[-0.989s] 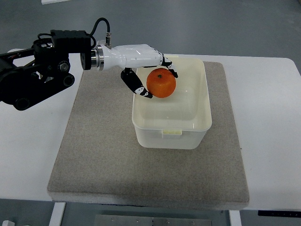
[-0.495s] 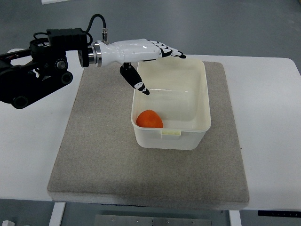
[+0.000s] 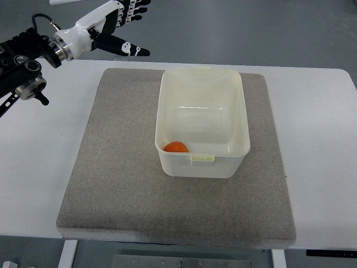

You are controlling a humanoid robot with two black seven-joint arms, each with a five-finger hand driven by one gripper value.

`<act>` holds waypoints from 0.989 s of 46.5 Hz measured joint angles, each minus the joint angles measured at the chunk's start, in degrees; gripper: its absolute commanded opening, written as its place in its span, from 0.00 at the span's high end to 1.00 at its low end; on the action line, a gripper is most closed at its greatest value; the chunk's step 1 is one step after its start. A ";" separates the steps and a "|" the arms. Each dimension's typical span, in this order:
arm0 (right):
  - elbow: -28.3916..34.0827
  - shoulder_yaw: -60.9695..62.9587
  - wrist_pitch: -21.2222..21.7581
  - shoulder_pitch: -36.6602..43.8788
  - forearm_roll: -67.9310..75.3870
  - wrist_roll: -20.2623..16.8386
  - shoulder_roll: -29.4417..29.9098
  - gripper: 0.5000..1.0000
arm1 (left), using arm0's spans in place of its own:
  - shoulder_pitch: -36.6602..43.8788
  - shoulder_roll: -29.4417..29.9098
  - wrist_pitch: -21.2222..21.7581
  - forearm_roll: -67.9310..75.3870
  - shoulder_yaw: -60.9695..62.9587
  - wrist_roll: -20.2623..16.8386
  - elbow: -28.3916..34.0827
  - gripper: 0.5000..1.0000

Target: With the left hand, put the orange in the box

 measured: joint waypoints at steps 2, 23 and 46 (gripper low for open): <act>0.00 -0.01 0.00 0.00 0.00 0.00 0.00 0.14 | 0.45 0.03 -1.81 -0.70 0.07 0.60 2.04 0.02; 0.00 0.00 0.00 -0.01 0.00 -0.01 0.00 0.14 | 4.21 0.70 -11.79 -38.53 -0.91 21.52 12.20 0.01; 0.00 0.03 0.00 -0.01 0.00 -0.01 0.00 0.14 | 5.44 0.39 -22.92 -52.46 -2.48 22.44 16.28 0.01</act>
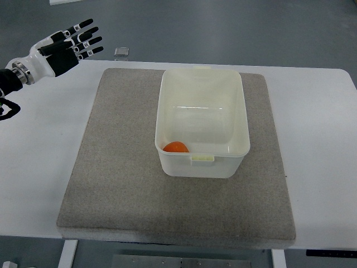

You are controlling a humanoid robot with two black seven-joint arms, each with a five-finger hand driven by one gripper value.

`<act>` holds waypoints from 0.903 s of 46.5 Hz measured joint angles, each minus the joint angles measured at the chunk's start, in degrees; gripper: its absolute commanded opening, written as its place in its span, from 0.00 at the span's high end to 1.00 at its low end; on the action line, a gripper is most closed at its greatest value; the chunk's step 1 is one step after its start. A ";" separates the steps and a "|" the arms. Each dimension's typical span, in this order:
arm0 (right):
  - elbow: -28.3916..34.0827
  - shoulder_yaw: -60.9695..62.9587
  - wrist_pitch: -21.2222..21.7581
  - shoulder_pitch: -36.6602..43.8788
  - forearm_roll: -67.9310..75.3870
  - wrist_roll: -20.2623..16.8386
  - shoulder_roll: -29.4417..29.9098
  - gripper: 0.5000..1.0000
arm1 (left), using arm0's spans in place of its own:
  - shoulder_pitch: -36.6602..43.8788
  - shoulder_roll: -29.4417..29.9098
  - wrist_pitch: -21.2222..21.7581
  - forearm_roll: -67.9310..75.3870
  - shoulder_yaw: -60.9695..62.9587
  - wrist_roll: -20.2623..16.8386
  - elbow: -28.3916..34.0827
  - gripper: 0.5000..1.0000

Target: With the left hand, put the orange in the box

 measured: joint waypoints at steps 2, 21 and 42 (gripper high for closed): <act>0.00 -0.02 0.00 0.01 0.00 0.01 0.00 0.14 | 0.00 -0.19 -0.01 0.00 0.00 0.01 0.00 0.02; 0.00 -0.04 0.00 0.01 0.00 0.00 0.00 0.14 | 0.96 -1.05 0.61 0.96 0.38 -0.34 2.07 0.01; 0.30 0.19 0.49 0.01 0.17 0.00 0.00 0.14 | 0.91 -1.16 0.53 0.71 0.10 -0.39 2.36 0.01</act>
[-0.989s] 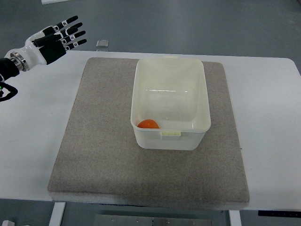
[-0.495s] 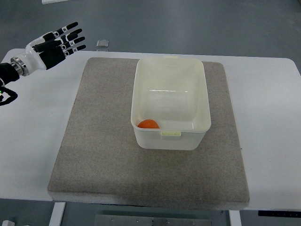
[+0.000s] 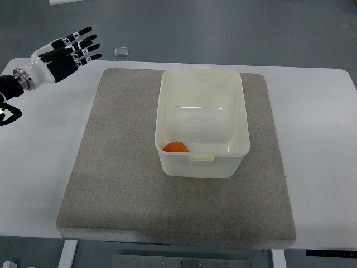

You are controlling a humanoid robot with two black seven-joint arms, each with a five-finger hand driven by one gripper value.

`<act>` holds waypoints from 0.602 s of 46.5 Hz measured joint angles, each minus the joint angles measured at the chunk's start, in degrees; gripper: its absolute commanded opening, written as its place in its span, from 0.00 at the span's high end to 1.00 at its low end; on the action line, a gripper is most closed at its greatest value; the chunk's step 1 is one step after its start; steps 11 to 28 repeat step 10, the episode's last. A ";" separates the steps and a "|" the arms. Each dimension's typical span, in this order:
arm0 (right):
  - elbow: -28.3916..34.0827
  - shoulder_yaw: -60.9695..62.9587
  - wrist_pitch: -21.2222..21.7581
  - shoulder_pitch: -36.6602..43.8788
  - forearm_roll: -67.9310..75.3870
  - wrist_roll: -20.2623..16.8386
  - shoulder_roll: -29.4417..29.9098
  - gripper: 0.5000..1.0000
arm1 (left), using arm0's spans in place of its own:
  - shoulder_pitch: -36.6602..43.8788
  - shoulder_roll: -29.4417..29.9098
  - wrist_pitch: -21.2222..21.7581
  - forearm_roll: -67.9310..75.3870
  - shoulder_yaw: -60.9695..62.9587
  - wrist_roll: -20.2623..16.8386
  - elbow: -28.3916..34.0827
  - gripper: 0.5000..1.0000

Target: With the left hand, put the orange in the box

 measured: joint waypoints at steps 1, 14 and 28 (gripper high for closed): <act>0.03 -0.01 0.03 0.02 0.01 0.00 0.00 0.14 | 0.06 0.00 0.00 -0.05 -0.01 -0.09 0.00 0.01; 0.05 -0.53 -0.45 0.00 -0.39 0.00 0.00 0.14 | 0.24 -0.05 -0.01 -0.41 -0.02 -0.68 0.06 0.01; 0.05 -0.53 -0.45 0.00 -0.39 0.00 0.00 0.14 | 0.24 -0.05 -0.01 -0.41 -0.02 -0.68 0.06 0.01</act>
